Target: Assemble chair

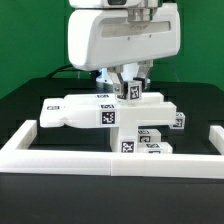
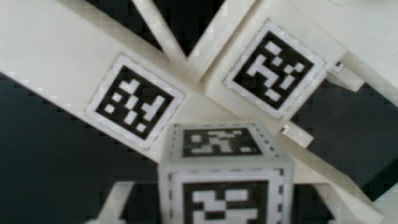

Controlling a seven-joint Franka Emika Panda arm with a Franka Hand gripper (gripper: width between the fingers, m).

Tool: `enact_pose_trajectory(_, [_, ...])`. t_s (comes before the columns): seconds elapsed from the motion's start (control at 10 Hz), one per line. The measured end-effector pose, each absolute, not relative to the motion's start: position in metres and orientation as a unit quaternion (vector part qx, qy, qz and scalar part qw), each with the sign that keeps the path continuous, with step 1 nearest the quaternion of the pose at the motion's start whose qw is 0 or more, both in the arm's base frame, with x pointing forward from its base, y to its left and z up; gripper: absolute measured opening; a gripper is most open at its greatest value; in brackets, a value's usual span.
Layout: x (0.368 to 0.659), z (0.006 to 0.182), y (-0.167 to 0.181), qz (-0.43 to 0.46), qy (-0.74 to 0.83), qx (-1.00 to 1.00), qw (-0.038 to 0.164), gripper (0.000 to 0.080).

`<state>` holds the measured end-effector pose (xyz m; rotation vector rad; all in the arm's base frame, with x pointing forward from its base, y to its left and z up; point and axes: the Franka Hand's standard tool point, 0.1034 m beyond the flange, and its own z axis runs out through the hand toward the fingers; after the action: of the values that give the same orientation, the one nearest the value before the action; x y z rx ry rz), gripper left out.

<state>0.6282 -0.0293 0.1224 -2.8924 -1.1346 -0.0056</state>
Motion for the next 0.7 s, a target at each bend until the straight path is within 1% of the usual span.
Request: enact_pose_trajectory(0.7, [0.6282,0.1224,-0.0293,-0.002,-0.359,-0.933,0.017,0.0289])
